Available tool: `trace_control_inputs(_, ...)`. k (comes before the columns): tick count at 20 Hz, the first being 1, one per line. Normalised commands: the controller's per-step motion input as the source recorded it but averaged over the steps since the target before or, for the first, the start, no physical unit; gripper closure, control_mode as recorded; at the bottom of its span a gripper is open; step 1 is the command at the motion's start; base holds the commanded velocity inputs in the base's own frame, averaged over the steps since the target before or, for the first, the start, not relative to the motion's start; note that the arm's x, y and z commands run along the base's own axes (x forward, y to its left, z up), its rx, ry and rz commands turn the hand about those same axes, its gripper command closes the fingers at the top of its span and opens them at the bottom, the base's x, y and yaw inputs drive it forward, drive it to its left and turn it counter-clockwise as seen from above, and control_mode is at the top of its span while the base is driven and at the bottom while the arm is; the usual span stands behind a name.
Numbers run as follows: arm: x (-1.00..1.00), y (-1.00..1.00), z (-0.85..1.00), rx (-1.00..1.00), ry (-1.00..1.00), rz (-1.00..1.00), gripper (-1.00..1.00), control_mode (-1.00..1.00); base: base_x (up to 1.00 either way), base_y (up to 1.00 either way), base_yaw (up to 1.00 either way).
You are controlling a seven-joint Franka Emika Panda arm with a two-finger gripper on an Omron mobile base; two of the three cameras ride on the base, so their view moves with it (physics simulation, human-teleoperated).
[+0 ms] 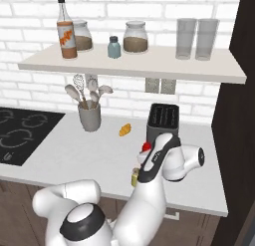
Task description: Put the shaker and condiment bottle from the counter next to their counterparts in the cabinet.
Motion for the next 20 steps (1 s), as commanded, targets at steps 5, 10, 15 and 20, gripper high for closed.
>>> trace_control_inputs(5,0.0,0.0,0.38,0.0,0.0,-0.02,1.0,-1.0,0.0,0.0,0.0)
trace_control_inputs(10,0.0,0.0,0.35,0.0,-0.04,-0.03,1.0,-1.0,0.0,0.0,0.0)
trace_control_inputs(15,0.0,0.01,0.36,0.0,-0.05,-0.03,1.0,-1.0,0.0,0.0,0.0)
trace_control_inputs(20,-0.27,0.01,0.46,0.0,-0.04,-0.02,1.0,-1.0,0.0,0.0,0.0)
